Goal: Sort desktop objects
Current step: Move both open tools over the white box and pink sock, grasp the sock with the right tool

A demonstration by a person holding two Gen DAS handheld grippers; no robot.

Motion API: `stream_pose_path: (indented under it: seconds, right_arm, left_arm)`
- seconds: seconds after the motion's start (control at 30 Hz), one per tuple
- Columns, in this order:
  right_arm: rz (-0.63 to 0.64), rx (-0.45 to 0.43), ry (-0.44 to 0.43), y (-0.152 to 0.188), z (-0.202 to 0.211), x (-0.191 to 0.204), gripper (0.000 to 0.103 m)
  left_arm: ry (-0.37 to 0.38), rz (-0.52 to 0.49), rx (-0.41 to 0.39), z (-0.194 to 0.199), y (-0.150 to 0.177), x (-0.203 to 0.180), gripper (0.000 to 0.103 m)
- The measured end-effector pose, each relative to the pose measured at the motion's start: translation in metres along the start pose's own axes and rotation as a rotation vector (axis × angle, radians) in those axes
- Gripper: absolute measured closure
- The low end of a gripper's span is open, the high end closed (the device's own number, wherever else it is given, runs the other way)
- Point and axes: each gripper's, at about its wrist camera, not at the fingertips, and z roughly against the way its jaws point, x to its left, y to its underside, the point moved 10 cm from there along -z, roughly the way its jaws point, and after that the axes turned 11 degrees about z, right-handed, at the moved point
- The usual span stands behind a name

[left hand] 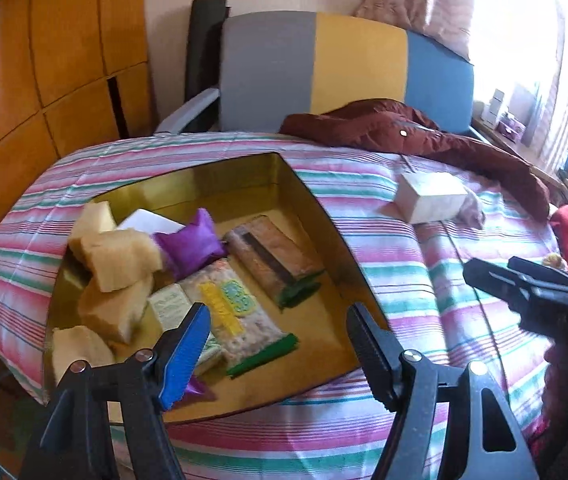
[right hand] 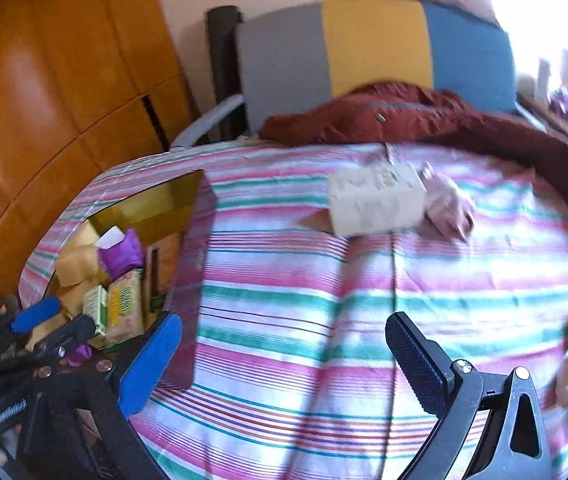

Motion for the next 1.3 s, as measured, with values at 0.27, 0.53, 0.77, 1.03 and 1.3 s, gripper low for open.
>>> stream_pose_path:
  seconds: [0.27, 0.53, 0.77, 1.03, 1.3]
  right_arm:
    - [-0.145, 0.059, 0.023, 0.013, 0.001, -0.055, 0.000]
    - [-0.220, 0.085, 0.039, 0.010, 0.004, -0.101, 0.000]
    - [-0.259, 0.094, 0.055, -0.001, 0.000, -0.132, 0.000]
    - [-0.297, 0.078, 0.095, -0.018, -0.019, -0.173, 0.000]
    - [-0.373, 0.039, 0.097, -0.032, -0.043, -0.206, 0.000]
  left_arm:
    - [0.053, -0.045, 0.015, 0.001, 0.003, -0.025, 0.032]
    - [0.094, -0.086, 0.056, -0.005, 0.007, -0.048, 0.032]
    - [0.124, -0.128, 0.074, -0.009, 0.005, -0.072, 0.032]
    - [0.128, -0.167, 0.066, -0.014, -0.020, -0.091, 0.032]
    - [0.134, -0.209, 0.071, -0.025, -0.048, -0.111, 0.032]
